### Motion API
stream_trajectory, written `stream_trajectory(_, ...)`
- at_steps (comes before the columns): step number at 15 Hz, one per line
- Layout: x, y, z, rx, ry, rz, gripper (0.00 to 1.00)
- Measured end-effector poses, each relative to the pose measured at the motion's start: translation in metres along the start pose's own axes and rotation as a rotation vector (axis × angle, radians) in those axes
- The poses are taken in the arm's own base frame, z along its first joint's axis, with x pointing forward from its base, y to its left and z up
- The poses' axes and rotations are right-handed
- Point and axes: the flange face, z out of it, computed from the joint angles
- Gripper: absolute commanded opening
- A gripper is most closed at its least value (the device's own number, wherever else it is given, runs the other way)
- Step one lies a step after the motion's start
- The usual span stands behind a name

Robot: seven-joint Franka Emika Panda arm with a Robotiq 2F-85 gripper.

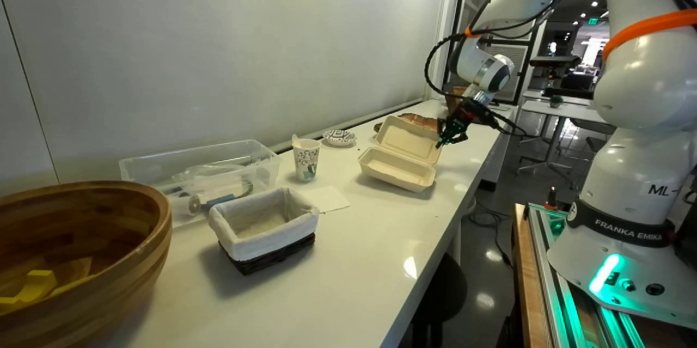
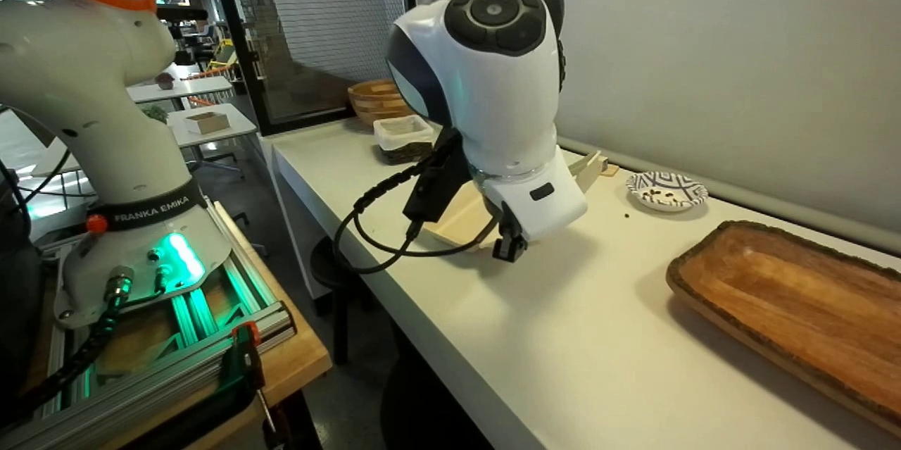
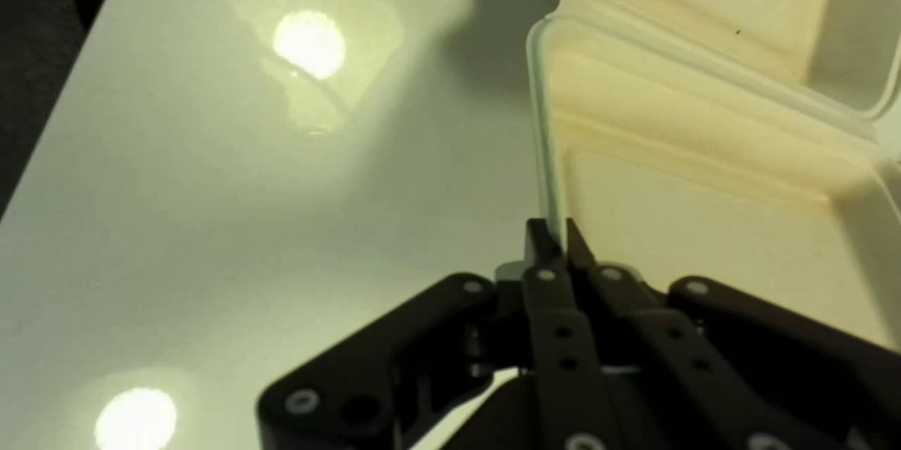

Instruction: Close the take-away food packet

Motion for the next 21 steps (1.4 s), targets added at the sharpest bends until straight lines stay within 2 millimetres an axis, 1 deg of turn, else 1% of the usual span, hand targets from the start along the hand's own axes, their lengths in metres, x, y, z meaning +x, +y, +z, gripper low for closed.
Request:
stream_trajectory(3, 0.008, -0.012, 0.006, -0.111, 0.107, -0.002, 0.01)
stream_trajectory(5, 0.011, -0.029, 0.011, -0.187, 0.176, -0.017, 0.01)
stream_trajectory(7, 0.008, -0.047, 0.02, -0.26, 0.227, -0.046, 0.01)
stream_trajectory(11, -0.012, -0.076, 0.047, -0.397, 0.294, -0.144, 0.01)
stream_trajectory(14, -0.028, -0.095, 0.059, -0.476, 0.344, -0.238, 0.01)
stream_trajectory(18, -0.046, -0.111, 0.065, -0.562, 0.349, -0.329, 0.01)
stream_trajectory(21, -0.058, -0.132, 0.065, -0.601, 0.378, -0.409, 0.01)
